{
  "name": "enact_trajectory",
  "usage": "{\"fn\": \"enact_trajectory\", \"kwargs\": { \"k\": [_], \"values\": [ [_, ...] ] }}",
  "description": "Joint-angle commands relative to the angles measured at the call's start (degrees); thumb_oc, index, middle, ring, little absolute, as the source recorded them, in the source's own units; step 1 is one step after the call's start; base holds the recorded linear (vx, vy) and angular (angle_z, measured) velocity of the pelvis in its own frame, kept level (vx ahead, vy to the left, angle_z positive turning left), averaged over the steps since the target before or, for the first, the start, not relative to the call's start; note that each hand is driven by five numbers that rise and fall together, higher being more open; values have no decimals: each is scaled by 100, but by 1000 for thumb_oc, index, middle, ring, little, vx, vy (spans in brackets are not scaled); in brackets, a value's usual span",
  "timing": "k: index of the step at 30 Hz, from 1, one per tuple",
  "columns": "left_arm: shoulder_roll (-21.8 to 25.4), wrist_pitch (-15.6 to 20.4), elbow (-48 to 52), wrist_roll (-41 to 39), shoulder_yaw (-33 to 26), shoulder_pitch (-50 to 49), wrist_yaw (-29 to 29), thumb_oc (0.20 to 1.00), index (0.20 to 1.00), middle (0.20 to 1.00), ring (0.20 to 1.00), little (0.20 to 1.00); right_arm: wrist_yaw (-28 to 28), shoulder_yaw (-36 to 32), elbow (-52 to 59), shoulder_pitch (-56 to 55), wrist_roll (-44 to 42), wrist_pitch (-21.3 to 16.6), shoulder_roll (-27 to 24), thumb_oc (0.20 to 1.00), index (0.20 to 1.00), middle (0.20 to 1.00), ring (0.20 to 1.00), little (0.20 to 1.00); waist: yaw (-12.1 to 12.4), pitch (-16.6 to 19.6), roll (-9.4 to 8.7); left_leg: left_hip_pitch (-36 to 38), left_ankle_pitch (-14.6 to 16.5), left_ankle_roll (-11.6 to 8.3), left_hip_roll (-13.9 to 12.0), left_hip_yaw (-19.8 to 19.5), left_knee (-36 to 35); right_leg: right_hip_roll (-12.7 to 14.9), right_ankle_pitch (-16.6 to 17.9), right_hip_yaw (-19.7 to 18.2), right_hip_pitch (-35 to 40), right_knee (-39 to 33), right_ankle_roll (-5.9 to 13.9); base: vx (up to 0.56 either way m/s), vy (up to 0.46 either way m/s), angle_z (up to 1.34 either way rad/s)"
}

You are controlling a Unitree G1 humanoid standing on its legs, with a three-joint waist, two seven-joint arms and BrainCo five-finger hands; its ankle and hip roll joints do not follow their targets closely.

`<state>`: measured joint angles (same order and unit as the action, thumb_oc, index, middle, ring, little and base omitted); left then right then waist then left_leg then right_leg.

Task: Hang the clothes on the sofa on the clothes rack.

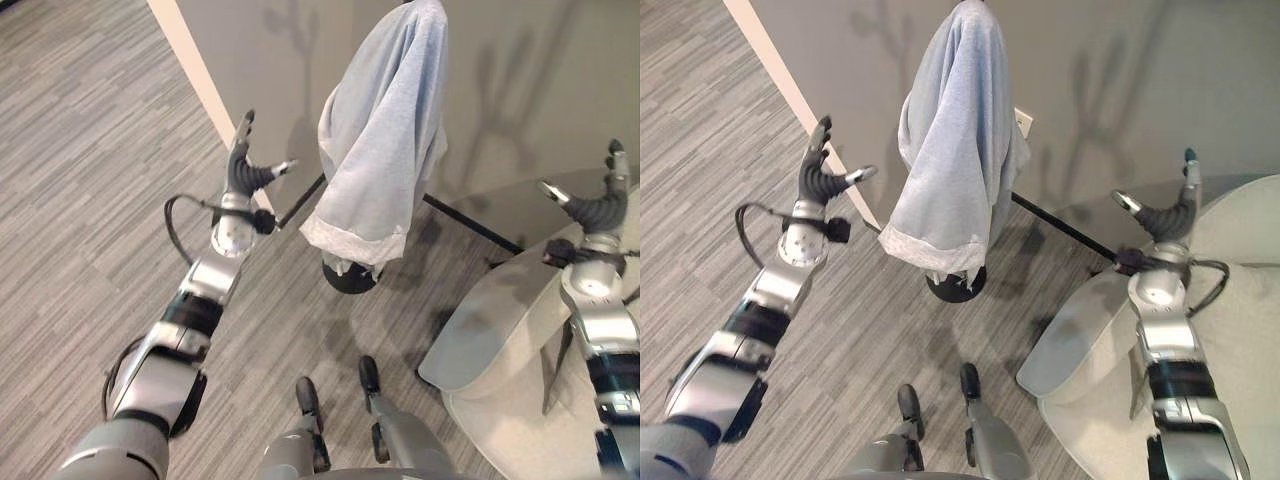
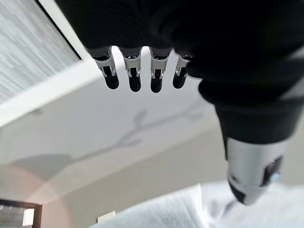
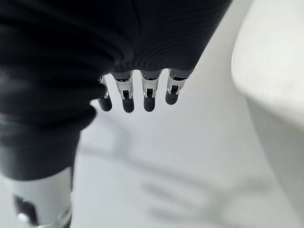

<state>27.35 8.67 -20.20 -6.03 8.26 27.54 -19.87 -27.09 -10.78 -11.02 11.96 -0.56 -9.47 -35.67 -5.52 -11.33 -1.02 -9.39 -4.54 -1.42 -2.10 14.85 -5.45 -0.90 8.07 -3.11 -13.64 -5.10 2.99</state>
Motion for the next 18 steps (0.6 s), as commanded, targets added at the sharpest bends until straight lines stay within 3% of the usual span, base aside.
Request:
{"fn": "enact_trajectory", "kwargs": {
  "k": [1, 2, 3, 5, 6, 11, 13, 18],
  "values": [
    [23, 364, 17, -206, -290, -190, 187, 1000, 1000, 1000, 1000, 1000, 216, -354, 403, -288, 532, -309, -119, 1000, 1000, 1000, 1000, 1000, 21, 351, -30, 520, 555, -291, 73, 195, 45, 78, -712, -47, 614, 78, 665, 25, 34, -1],
    [-131, 350, 231, -351, -672, -944, 376, 1000, 1000, 1000, 1000, 1000, 491, -519, 611, -720, 515, -350, 97, 1000, 1000, 1000, 1000, 1000, 27, 346, -2, 586, 576, -280, 82, 221, 45, 97, -731, -41, 670, 106, 652, 11, 46, 2],
    [-46, 311, 294, -3, -858, -1397, 410, 1000, 1000, 1000, 1000, 1000, 939, -388, 733, -1011, 108, -517, 324, 1000, 1000, 1000, 1000, 1000, 46, 337, 4, 614, 576, -280, 84, 252, 45, 114, -729, -35, 692, 127, 650, -3, 46, -1],
    [-67, 288, 224, 186, -918, -1644, 443, 1000, 1000, 1000, 1000, 1000, 1249, -265, 757, -1211, -153, -564, 448, 1000, 1000, 1000, 1000, 1000, 36, 347, -9, 629, 576, -283, 88, 272, 45, 129, -725, -38, 706, 129, 655, -15, 20, -2],
    [-336, 242, -225, 112, -865, -2185, 713, 1000, 1000, 1000, 1000, 1000, 1875, 227, 410, -1600, -790, -597, 853, 1000, 1000, 1000, 1000, 1000, 45, 291, 3, 648, 555, -276, 97, 308, 45, 157, -715, -19, 694, 173, 659, -22, 30, 2],
    [-847, 177, -1245, -363, -631, -2617, 1131, 1000, 1000, 1000, 1000, 1000, 2108, 796, -658, -1688, -1115, -463, 1326, 1000, 1000, 1000, 1000, 1000, 57, 270, 55, 663, 545, -246, 115, 361, 45, 191, -722, -18, 675, 235, 672, -29, 41, -3],
    [-1172, 129, -2183, -647, -447, -2598, 1304, 1000, 1000, 1000, 1000, 1000, 2045, 1157, -1756, -1491, -1288, -346, 1567, 1000, 1000, 1000, 1000, 1000, 74, 299, 84, 632, 503, -232, 124, 394, 45, 194, -701, -38, 621, 276, 655, -38, 37, -10],
    [-1284, 97, -2990, -491, -251, -2456, 1382, 1000, 1000, 1000, 1000, 1000, 1965, 1430, -2966, -1287, -1461, -172, 1786, 1000, 1000, 1000, 1000, 1000, 97, 324, 83, 634, 511, -233, 130, 413, 45, 200, -696, -30, 621, 275, 655, -5, 6, -1]
  ]
}}
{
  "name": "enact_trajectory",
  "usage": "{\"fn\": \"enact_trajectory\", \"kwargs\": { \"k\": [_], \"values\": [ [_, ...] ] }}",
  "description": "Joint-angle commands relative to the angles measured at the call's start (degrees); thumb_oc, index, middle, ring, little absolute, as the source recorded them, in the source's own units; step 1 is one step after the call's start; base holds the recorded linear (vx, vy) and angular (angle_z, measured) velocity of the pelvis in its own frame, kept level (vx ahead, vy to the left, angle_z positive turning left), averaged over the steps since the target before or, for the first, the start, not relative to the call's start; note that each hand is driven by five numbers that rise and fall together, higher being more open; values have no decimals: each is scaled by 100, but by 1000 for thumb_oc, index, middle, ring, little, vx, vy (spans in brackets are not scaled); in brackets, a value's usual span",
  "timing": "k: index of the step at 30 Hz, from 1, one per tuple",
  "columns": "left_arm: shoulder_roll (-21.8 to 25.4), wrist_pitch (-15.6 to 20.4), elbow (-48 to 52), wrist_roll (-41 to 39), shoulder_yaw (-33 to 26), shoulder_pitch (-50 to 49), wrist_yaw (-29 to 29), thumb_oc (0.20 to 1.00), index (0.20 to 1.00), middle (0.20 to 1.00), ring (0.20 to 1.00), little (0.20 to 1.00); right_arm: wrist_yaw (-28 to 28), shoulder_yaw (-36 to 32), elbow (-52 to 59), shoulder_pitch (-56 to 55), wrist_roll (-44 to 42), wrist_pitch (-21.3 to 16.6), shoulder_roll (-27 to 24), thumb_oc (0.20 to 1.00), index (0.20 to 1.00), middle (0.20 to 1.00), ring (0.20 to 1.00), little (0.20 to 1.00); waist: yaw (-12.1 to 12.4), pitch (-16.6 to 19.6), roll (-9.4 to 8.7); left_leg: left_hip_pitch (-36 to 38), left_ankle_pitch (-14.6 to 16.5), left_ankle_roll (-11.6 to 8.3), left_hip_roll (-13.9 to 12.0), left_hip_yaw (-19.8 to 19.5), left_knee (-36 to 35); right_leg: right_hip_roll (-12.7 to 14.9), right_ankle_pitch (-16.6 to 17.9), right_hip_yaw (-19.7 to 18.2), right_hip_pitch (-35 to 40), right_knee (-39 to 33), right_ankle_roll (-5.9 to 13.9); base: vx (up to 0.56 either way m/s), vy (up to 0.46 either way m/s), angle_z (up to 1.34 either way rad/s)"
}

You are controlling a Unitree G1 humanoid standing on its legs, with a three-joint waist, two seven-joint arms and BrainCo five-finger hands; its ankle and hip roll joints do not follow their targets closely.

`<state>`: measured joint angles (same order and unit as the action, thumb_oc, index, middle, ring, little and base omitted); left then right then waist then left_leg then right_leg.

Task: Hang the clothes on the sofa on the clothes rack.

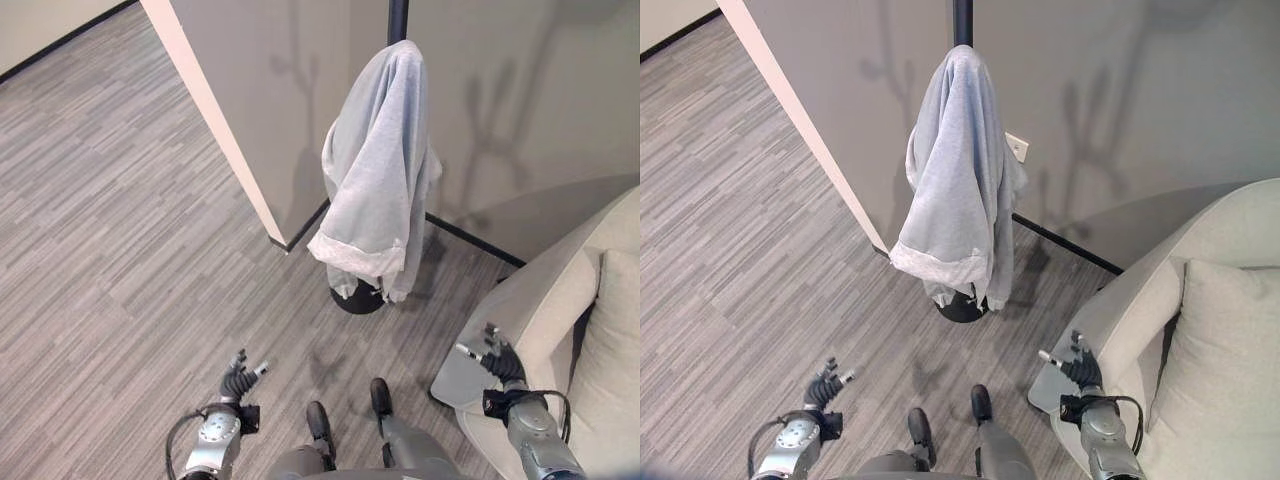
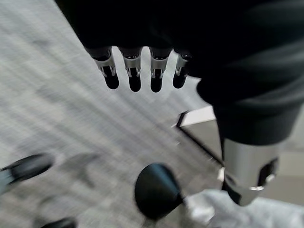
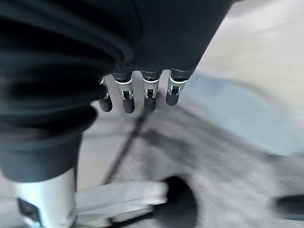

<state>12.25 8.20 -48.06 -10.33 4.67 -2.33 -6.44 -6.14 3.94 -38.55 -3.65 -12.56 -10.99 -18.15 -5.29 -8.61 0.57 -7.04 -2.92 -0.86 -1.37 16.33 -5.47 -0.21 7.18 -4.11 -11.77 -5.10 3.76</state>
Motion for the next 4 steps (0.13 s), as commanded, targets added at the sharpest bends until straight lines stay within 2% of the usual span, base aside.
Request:
{"fn": "enact_trajectory", "kwargs": {
  "k": [1, 4],
  "values": [
    [221, 159, -282, -77, 140, 558, 35, 1000, 1000, 1000, 1000, 1000, -149, -10, -462, 312, -315, 16, 92, 1000, 1000, 1000, 1000, 1000, 79, 57, -78, 394, 343, -291, 56, 264, 47, 133, -606, 78, 432, 281, 580, 0, 0, 0],
    [244, 158, -523, -44, 215, 657, 65, 1000, 1000, 1000, 1000, 1000, -197, 112, -1123, 434, -286, 151, 157, 1000, 1000, 1000, 1000, 1000, 101, 80, -92, 396, 350, -292, 56, 264, 47, 140, -607, 85, 441, 267, 582, -10, 5, 0]
  ]
}}
